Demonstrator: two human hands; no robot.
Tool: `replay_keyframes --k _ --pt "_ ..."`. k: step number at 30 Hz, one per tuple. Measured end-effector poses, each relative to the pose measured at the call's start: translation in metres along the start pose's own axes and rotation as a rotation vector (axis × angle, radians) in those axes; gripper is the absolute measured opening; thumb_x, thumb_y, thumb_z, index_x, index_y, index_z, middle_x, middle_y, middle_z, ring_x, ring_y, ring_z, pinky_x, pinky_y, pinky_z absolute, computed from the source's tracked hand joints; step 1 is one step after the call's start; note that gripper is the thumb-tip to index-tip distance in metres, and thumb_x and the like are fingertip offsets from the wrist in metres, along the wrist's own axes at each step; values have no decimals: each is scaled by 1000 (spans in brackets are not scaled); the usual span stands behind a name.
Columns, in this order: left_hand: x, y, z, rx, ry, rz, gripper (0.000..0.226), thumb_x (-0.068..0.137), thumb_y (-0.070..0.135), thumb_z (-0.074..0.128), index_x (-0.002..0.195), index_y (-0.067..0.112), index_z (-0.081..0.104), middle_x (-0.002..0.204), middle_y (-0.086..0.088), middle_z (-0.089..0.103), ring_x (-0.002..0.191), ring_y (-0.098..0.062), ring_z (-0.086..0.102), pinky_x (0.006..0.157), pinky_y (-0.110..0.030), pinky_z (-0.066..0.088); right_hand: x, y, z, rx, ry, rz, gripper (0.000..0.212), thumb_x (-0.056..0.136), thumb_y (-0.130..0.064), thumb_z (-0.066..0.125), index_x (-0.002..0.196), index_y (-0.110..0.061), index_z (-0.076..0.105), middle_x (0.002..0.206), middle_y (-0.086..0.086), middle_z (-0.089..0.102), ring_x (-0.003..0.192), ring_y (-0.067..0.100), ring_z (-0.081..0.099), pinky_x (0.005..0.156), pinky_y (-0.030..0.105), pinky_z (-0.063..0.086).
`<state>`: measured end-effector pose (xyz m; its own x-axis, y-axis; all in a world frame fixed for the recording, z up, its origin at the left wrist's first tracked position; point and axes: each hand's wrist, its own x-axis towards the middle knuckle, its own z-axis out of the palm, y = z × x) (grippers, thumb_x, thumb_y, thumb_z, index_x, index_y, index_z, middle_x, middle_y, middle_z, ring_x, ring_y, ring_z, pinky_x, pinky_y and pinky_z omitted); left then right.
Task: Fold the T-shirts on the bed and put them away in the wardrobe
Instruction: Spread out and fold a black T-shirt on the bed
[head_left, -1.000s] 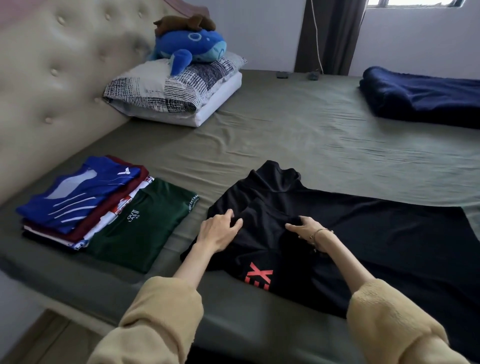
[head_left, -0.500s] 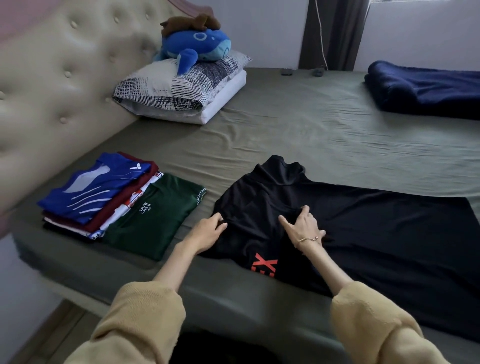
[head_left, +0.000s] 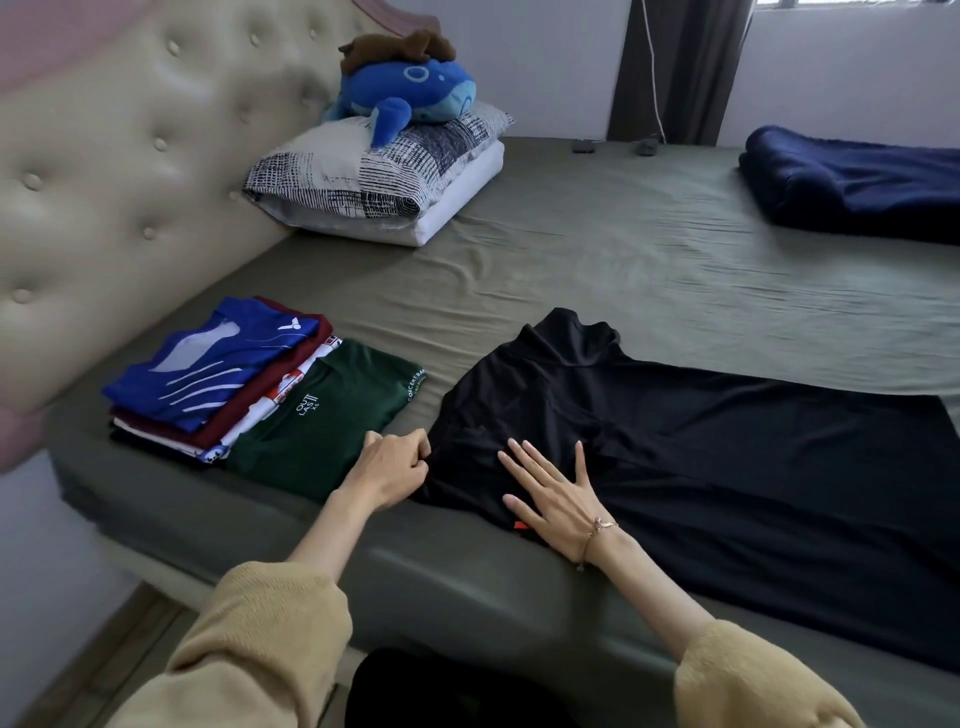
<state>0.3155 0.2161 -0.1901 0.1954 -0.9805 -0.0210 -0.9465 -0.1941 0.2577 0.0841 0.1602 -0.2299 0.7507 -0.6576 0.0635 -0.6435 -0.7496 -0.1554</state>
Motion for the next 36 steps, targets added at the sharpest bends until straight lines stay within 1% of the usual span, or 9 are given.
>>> replay_keyframes --k 5,8,10,16,19,21,25,29,36 --pt "0 -10 8 333 66 181 20 103 18 28 116 12 44 72 -6 69 71 -28 64 90 -31 39 -3 -2 -6 25 -76 31 98 60 -74 -30 147 -33 -11 152 -17 -17 136 -3 -21 108 52 -23" --pt "3 -21 8 542 227 211 20 83 23 72 95 9 64 37 -1 53 33 -19 52 60 -26 46 -4 -4 -5 24 -82 25 93 60 -74 -31 143 -32 -18 148 -18 -22 137 -1 -21 106 53 -24" --pt "4 -22 10 526 374 253 20 76 23 79 79 11 63 29 3 43 23 -17 39 52 -25 41 -4 -4 -4 9 -79 17 91 61 -74 -30 141 -32 -20 149 -17 -23 137 1 -23 105 54 -25" --pt "-3 23 28 277 337 263 42 90 36 25 94 17 62 88 3 63 79 -16 64 71 -34 46 -4 -4 -4 -10 -65 11 90 63 -76 -24 141 -32 -20 150 -13 -24 137 3 -24 105 55 -25" --pt "-5 48 33 168 136 167 69 89 49 6 136 17 44 138 -1 45 128 -16 42 106 -39 28 -2 -2 -8 65 -88 37 93 67 -79 -9 147 -31 -11 152 -12 -19 138 0 -20 107 52 -21" --pt "-5 57 37 167 56 145 59 98 48 14 150 21 18 155 -2 20 143 -15 18 116 -41 9 1 1 -15 111 -24 103 86 79 -75 4 151 -27 7 157 -10 -6 143 2 -9 112 48 -16" --pt "-6 51 40 130 -75 96 57 102 44 22 151 31 -4 160 -1 -8 147 -12 -6 116 -46 -6 18 19 -32 87 215 392 53 95 -34 44 143 -17 31 155 0 18 144 15 15 115 46 6" --pt "-7 38 38 80 -184 37 63 99 52 21 150 30 -10 158 2 -15 145 -9 -14 115 -49 -11 40 39 -52 233 102 764 62 90 -42 53 139 -9 31 141 11 36 132 27 32 104 45 30" --pt "0 38 35 -97 -266 -23 70 97 48 36 149 34 -9 157 6 -18 144 -6 -17 112 -47 -19 58 54 -58 496 -41 744 56 87 -33 64 132 -5 46 132 13 52 123 29 48 100 37 37"
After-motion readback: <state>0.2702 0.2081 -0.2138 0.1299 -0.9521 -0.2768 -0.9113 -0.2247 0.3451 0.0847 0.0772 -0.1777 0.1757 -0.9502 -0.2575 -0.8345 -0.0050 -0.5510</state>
